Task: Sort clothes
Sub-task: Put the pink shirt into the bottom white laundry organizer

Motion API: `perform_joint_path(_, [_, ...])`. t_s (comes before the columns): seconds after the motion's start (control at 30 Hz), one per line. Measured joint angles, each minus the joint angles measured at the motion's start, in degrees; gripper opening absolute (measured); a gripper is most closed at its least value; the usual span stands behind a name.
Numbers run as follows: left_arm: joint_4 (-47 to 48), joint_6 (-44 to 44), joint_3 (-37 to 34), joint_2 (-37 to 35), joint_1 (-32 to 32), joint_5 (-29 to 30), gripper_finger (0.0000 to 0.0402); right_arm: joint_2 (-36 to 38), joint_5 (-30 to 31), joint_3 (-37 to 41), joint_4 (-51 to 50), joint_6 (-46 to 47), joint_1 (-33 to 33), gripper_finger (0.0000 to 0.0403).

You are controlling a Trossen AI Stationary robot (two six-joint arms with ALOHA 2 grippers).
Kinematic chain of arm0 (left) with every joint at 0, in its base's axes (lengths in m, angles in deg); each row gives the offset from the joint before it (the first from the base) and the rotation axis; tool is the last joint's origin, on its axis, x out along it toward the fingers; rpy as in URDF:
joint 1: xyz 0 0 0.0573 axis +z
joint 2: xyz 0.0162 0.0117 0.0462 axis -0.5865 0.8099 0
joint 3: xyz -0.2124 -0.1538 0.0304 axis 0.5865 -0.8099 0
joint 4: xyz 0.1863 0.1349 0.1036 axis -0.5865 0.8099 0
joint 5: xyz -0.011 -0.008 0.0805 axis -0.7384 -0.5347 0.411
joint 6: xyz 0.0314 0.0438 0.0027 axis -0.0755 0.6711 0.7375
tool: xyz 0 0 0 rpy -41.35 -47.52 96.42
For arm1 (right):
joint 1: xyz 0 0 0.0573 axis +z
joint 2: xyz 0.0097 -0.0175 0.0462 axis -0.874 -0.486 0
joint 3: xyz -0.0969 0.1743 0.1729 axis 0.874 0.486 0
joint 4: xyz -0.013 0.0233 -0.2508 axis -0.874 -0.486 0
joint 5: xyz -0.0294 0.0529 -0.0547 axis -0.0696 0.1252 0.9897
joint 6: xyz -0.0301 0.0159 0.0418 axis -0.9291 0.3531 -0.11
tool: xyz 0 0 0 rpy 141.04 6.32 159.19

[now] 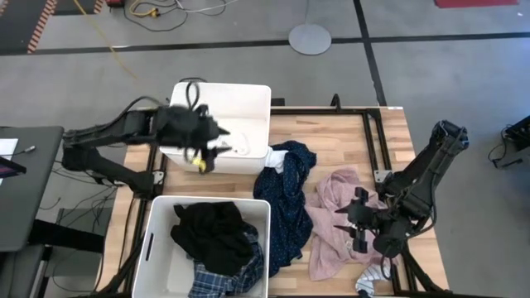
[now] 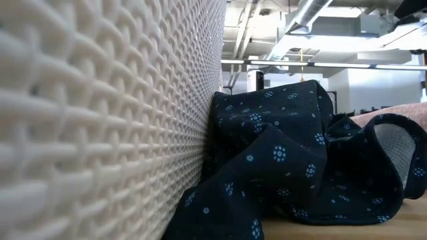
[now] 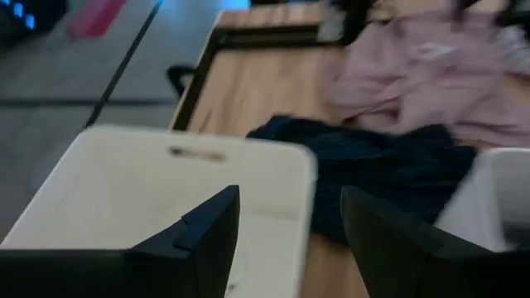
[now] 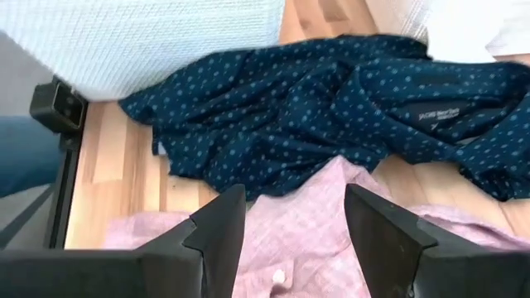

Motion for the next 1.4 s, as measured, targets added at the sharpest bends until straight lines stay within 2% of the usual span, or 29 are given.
perform_joint_path(0.23, [0.2, -1.6, -0.1, -1.0, -17.3, 12.3, 0.0204, -0.1, 2.9, 1.4, 3.6, -2.8, -1.8, 0.0228])
perform_joint_path(0.47, [-0.2, -3.5, -2.3, 0.4, -28.1, 15.6, 0.0204, -0.1, 2.8, 5.8, 8.5, -5.5, -4.8, 0.0228])
perform_joint_path(0.6, [-3.1, -3.3, -5.1, 0.5, -32.3, 17.5, 0.0204, -0.1, 2.1, 6.0, 8.9, -5.2, -3.8, 0.0228])
perform_joint_path(0.87, [-7.0, -3.2, -11.0, 0.5, -36.6, 17.6, 0.0203, -0.1, -5.6, 6.0, 7.2, 0.7, -2.4, 0.0228])
perform_joint_path(1.03, [-10.1, -3.0, -14.5, 0.5, -36.8, 17.2, 0.0203, -0.1, -11.4, 6.0, 5.0, 6.7, -2.4, 0.0231])
perform_joint_path(1.27, [-10.5, -5.7, -17.0, 0.5, -37.0, 16.9, 0.0203, -0.1, -22.9, 6.0, 1.9, 16.0, -2.3, 0.0255])
perform_joint_path(1.4, [-10.8, -5.9, -17.2, 0.5, -37.8, 16.8, 0.0203, -0.1, -24.1, 6.0, 1.7, 19.5, -0.7, 0.0259])
